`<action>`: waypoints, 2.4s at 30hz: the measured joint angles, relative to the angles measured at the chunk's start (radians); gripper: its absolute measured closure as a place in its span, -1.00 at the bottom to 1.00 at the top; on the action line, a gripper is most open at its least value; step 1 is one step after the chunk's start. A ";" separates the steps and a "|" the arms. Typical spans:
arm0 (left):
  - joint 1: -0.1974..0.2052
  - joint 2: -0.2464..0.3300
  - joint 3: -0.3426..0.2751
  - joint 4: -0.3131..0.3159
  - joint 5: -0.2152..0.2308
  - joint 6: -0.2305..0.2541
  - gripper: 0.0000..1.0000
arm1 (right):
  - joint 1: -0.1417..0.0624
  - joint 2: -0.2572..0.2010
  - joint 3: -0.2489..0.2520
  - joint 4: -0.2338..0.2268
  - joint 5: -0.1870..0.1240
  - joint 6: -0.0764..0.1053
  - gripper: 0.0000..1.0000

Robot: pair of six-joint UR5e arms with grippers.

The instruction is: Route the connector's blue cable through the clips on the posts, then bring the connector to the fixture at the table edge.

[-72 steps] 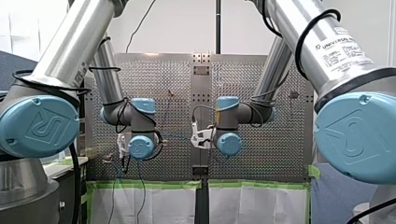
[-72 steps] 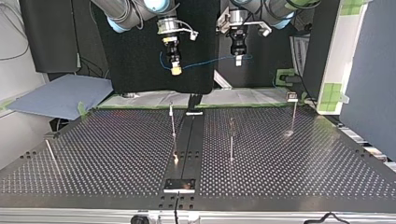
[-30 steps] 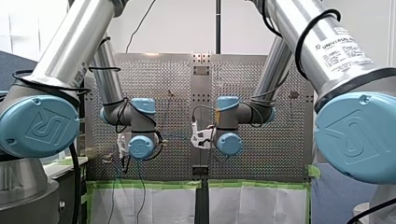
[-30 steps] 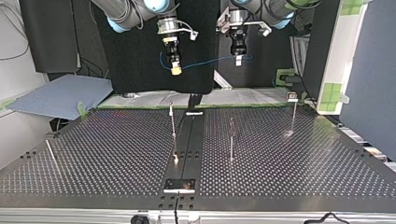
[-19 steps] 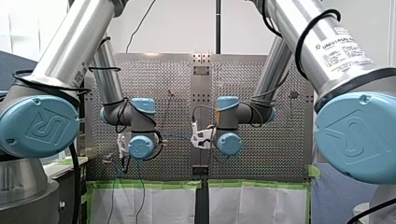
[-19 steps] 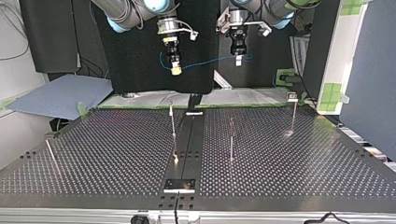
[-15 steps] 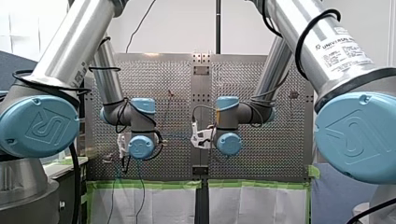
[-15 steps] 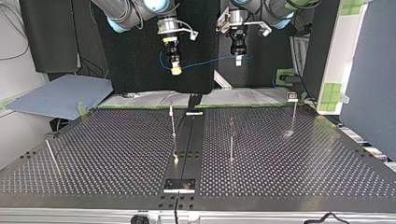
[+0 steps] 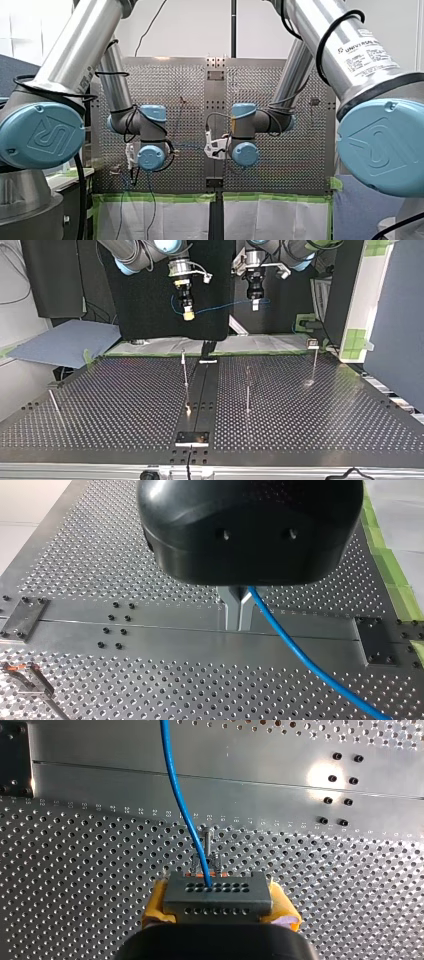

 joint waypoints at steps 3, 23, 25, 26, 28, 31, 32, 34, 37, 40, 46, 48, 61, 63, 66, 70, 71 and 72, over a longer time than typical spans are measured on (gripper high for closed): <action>0.000 0.000 0.000 0.000 0.000 0.000 1.00 | 0.000 0.000 0.000 0.000 0.000 0.000 1.00; 0.000 0.000 0.000 0.000 0.000 0.000 1.00 | 0.000 0.000 0.000 0.000 0.000 0.000 1.00; 0.000 0.000 0.000 0.000 0.000 0.000 1.00 | 0.000 0.000 0.000 0.000 0.000 0.000 1.00; 0.000 0.000 0.000 0.000 0.000 0.000 1.00 | 0.000 0.000 0.000 0.000 0.000 0.000 1.00; 0.000 0.000 0.000 0.000 0.000 0.000 1.00 | 0.000 0.000 0.000 0.000 0.000 0.000 1.00; 0.000 0.000 0.000 0.000 0.000 0.000 1.00 | 0.000 0.000 0.000 0.000 0.000 0.000 1.00; 0.000 0.000 0.000 0.000 0.000 0.000 1.00 | 0.000 0.000 0.000 0.000 0.000 0.000 1.00; 0.000 0.000 0.000 0.000 0.000 0.000 1.00 | 0.000 0.000 0.000 0.000 0.000 0.000 1.00; 0.000 0.000 0.000 0.000 0.000 0.000 1.00 | 0.000 0.000 0.000 0.000 0.000 0.000 1.00; 0.000 0.000 0.000 0.000 0.000 0.000 1.00 | 0.000 0.000 0.000 0.000 0.000 0.000 1.00; 0.000 0.000 0.000 0.000 0.000 0.000 1.00 | 0.000 0.000 0.000 0.000 0.000 0.000 1.00; 0.000 0.000 0.000 0.000 0.000 0.000 1.00 | 0.000 0.000 0.000 0.000 0.000 0.000 1.00; 0.010 -0.027 -0.017 -0.009 0.009 0.000 1.00 | 0.000 0.000 0.000 0.000 0.001 0.000 1.00; 0.011 -0.043 -0.021 -0.010 0.010 0.000 1.00 | 0.000 0.000 0.000 0.000 0.001 0.000 1.00; 0.012 -0.055 -0.023 -0.011 0.010 0.000 1.00 | 0.000 0.000 0.000 0.000 0.002 0.000 1.00; 0.012 -0.059 -0.023 -0.011 0.011 0.000 1.00 | 0.000 0.000 0.000 0.000 0.002 0.000 1.00; 0.012 -0.059 -0.023 -0.011 0.011 0.000 1.00 | 0.000 0.000 0.000 0.000 0.002 0.000 1.00; 0.012 -0.059 -0.023 -0.011 0.011 0.000 1.00 | 0.000 0.000 0.000 0.000 0.002 0.000 1.00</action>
